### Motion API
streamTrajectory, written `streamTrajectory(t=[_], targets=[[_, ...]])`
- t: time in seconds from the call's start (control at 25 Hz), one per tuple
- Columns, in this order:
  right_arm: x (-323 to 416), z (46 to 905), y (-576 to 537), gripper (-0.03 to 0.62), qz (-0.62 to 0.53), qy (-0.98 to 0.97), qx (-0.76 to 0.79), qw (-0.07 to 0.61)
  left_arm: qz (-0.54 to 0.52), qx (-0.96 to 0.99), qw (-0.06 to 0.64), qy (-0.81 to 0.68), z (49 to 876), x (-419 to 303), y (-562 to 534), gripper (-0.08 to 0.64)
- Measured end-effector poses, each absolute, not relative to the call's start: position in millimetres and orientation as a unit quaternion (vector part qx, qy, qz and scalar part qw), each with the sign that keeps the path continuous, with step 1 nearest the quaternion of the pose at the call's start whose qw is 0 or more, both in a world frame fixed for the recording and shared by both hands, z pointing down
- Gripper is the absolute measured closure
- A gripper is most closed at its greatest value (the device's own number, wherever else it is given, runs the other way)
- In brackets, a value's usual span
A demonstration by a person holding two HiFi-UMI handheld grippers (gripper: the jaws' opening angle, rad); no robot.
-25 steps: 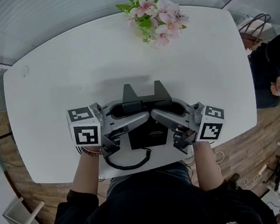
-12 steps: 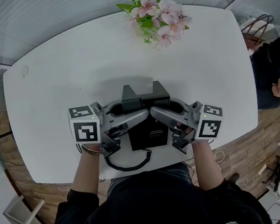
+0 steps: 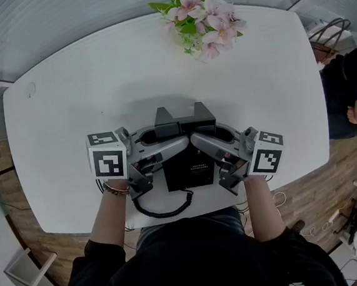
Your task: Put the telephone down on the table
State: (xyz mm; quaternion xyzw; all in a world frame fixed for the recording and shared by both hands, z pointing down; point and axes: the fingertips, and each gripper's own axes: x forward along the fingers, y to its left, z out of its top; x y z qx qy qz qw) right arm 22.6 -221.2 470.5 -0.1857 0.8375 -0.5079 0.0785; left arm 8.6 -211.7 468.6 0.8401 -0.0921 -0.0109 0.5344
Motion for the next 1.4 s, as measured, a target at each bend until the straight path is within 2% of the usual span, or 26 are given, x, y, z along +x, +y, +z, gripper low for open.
streamTrajectory(t=[1.4], targets=[[21.0,474.5,-225.1,0.399,-0.535,0.821,-0.191,0.059,-0.027,0.821,0.563,-0.094,472.2,6.9,-215.5,0.379]])
